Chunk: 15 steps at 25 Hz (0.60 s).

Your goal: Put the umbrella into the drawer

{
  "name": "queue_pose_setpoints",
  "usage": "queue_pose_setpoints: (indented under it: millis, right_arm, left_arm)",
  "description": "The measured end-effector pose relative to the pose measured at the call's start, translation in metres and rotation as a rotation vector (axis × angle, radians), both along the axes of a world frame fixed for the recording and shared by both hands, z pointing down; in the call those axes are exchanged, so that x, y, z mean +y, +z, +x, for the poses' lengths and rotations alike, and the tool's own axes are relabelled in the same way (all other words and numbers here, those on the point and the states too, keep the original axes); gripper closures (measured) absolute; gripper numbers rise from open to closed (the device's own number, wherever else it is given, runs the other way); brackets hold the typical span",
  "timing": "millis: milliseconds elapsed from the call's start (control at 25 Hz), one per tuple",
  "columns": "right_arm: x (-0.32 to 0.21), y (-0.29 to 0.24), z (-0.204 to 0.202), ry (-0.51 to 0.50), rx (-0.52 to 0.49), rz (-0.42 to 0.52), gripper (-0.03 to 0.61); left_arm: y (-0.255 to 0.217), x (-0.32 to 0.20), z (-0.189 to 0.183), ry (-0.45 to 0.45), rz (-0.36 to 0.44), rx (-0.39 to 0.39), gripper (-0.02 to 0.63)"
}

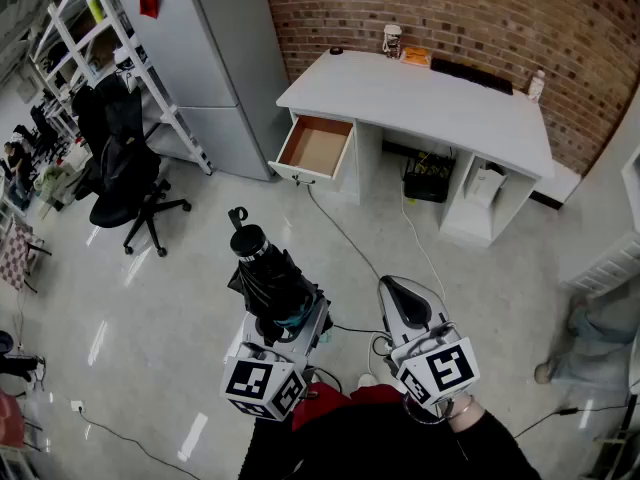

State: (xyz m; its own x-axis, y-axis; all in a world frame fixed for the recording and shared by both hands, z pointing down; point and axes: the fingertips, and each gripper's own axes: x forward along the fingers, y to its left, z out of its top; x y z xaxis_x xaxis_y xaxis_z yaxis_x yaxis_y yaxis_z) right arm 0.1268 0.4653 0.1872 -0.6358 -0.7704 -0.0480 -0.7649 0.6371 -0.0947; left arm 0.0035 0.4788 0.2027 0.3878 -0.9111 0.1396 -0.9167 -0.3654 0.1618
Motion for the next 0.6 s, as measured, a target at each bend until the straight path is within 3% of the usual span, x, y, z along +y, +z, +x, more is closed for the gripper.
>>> queue_pose_setpoints:
  millis: [600]
  right_arm:
    - [0.002, 0.013, 0.007, -0.11, -0.059, -0.042, 0.569]
  left_arm:
    - [0.0, 0.003, 0.0, -0.058, -0.01, 0.019, 0.339]
